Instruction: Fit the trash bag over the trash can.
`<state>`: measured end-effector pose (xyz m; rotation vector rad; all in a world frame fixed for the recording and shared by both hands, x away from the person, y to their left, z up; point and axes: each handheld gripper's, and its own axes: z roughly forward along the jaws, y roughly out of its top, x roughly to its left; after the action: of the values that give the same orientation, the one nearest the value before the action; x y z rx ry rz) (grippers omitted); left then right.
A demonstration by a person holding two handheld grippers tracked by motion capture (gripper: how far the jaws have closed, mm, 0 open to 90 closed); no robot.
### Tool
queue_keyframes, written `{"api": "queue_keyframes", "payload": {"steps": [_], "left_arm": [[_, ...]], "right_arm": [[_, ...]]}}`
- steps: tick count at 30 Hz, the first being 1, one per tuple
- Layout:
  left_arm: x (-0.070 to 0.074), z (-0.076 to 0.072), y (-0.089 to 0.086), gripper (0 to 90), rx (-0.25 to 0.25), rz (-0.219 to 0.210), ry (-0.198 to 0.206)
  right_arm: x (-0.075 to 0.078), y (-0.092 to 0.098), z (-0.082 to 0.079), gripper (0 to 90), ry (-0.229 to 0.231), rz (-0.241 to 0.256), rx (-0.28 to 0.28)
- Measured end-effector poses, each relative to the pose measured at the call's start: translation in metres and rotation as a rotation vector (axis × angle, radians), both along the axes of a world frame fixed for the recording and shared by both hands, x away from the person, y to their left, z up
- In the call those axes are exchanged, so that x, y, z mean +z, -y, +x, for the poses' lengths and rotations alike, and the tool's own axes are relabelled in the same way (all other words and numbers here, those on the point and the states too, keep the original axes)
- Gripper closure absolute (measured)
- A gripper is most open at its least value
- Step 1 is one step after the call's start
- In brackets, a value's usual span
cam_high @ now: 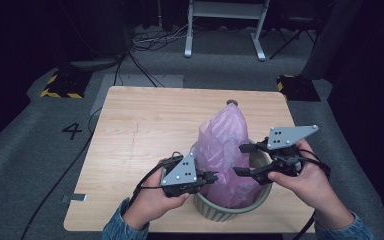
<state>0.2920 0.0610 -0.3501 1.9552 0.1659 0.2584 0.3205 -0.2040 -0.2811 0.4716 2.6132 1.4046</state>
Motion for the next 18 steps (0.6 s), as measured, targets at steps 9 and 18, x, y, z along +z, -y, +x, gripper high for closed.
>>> {"api": "queue_keyframes", "payload": {"steps": [9, 18], "left_arm": [[0.002, -0.004, 0.002, 84.5, -0.014, 0.010, 0.006], [0.007, -0.003, -0.022, 40.7, 0.120, -0.101, -0.010]], "right_arm": [[-0.003, -0.025, -0.004, 82.1, 0.013, -0.017, 0.073], [-0.021, -0.009, -0.024, 90.0, -0.007, -0.089, 0.105]]}}
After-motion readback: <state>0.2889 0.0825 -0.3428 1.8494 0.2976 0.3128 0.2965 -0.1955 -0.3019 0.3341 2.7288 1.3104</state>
